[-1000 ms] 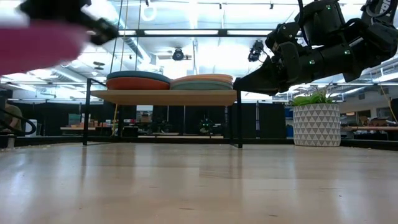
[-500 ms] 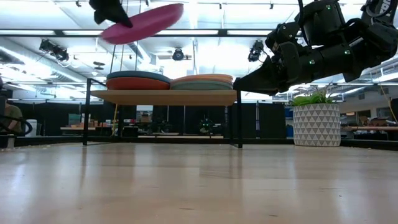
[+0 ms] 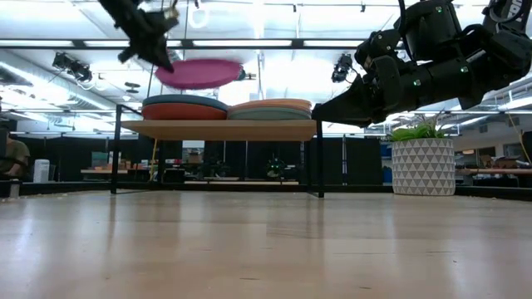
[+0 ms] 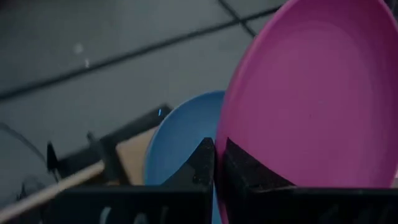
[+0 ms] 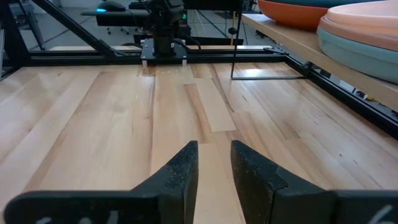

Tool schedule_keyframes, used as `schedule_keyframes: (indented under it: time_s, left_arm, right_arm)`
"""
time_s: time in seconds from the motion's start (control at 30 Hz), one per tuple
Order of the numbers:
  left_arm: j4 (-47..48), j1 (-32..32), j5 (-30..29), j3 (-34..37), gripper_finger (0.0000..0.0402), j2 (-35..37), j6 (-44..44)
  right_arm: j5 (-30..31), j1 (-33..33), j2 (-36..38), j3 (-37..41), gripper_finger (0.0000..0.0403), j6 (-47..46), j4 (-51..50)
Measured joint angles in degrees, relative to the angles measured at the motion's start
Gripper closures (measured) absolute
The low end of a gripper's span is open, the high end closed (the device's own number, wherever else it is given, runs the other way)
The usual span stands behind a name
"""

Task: Place and stack plates onto a shelf
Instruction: Stack the pink plate on top of the blue plate on the shelf

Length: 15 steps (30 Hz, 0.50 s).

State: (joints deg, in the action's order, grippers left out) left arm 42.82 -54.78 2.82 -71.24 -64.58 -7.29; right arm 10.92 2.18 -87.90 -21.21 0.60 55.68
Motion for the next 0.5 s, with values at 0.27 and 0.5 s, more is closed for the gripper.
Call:
schedule_keyframes:
  time_s: [0.27,0.5]
  left_arm:
    - [5.95,-9.17,9.37,0.01,0.0385,-6.63,2.64]
    - [8.59,-9.28,10.63,0.00,0.0383,-8.29,4.99]
  right_arm:
    - [-0.02,0.01,0.00,0.00,0.0301,0.00,-0.02]
    - [-0.02,-0.01,0.00,0.00,0.0301,0.00,-0.02]
